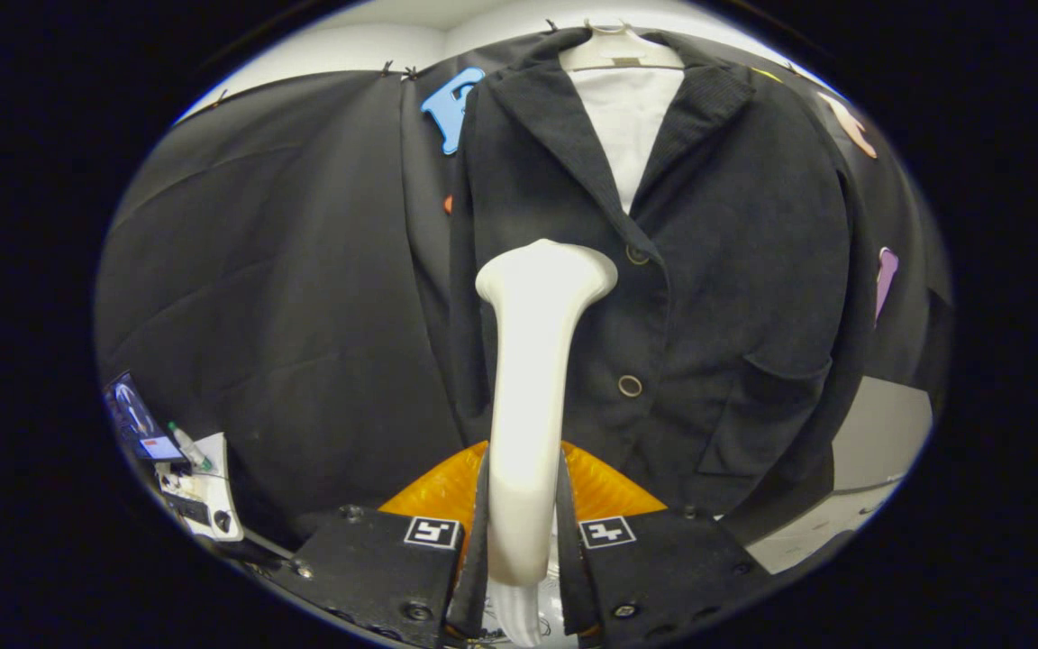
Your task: Iron the clothes twice with a garment steamer, once on the left side and once on the right side.
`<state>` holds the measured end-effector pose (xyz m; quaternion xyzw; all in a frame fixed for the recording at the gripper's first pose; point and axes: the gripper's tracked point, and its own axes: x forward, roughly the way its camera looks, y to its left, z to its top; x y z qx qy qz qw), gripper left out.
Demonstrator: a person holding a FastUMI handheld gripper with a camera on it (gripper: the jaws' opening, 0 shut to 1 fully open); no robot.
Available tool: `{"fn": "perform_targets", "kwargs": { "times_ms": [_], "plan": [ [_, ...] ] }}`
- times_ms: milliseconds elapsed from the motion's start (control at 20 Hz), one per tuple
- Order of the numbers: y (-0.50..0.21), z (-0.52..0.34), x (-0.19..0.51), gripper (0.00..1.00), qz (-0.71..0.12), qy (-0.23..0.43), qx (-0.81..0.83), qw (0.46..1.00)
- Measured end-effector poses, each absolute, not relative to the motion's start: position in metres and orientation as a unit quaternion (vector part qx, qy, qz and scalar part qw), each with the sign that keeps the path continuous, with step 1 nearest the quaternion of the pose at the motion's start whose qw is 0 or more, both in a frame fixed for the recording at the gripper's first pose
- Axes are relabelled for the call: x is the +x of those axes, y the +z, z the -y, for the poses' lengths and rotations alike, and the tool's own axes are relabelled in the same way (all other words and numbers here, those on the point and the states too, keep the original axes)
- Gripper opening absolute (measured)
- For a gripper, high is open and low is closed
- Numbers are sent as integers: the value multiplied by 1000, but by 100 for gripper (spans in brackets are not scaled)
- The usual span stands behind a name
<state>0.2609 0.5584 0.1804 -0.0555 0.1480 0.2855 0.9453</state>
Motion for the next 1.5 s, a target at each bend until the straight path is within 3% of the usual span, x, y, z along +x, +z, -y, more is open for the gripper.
{"fn": "perform_targets", "kwargs": {
  "times_ms": [1500],
  "plan": [
    [54,-505,234,35,-240,273,-79,928]
  ]
}}
